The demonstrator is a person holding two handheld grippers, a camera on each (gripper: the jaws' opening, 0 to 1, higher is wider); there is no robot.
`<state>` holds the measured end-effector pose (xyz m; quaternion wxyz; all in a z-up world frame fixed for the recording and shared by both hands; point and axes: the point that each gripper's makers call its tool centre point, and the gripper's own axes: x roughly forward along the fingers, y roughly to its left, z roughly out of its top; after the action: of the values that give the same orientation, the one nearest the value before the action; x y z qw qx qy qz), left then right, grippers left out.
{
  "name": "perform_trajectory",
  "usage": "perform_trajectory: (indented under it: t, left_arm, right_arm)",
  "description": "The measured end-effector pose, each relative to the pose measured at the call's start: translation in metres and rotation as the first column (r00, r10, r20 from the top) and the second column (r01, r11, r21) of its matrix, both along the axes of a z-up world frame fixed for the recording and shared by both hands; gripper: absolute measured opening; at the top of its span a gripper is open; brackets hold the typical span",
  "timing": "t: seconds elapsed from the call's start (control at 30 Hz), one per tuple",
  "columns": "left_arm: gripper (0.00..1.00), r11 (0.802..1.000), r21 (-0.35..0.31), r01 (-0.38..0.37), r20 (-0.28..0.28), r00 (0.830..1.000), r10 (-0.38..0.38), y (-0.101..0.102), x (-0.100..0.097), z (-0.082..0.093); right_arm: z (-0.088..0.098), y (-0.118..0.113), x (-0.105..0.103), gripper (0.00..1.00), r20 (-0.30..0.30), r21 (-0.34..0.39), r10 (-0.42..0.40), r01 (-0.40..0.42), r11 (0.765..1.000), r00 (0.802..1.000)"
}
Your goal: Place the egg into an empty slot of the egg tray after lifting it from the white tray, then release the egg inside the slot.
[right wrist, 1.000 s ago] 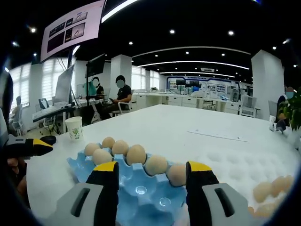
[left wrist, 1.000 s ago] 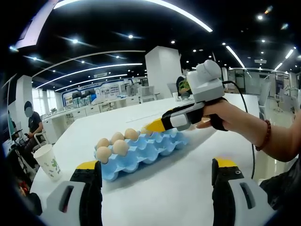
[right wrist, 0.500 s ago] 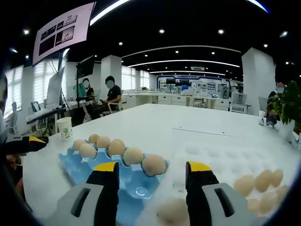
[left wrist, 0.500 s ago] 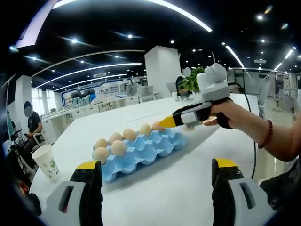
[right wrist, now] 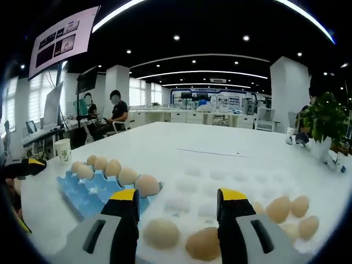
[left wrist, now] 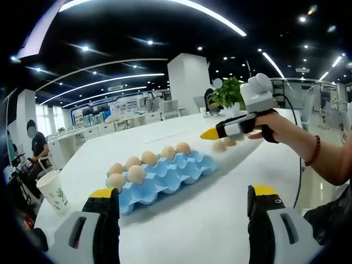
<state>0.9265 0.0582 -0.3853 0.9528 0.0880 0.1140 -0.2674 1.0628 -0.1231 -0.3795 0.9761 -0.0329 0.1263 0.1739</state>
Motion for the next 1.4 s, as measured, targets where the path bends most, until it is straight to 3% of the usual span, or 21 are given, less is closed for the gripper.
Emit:
perform_trajectory:
  t: [0.63,0.9,1.3,1.4]
  left_arm:
    - [0.99,1.000,0.009,0.012,-0.001,1.000,-0.012,-0.004,-0.002,0.000]
    - [0.99,1.000,0.011,0.007,-0.001,1.000,-0.007,-0.002,-0.002,0.001]
    - [0.99,1.000,0.010,-0.006,0.000,1.000,0.006,0.002,0.001,0.001]
    - [0.99,1.000,0.009,-0.007,0.002,1.000,0.007,0.003,0.001,0.002]
  right_arm:
    - [-0.008,-0.067,0.004,0.55,-0.030,0.029,-0.160,0.161,0.987,0.987]
    - [-0.021,-0.078,0.014,0.46,-0.069,0.020,-0.189,0.191,0.981,0.980]
    - [-0.027,-0.086,0.027,0.38,-0.107,0.026,-0.223,0.227,0.973,0.969]
    - [-0.035,-0.094,0.029,0.32,-0.131,-0.024,-0.252,0.251,0.968,0.959]
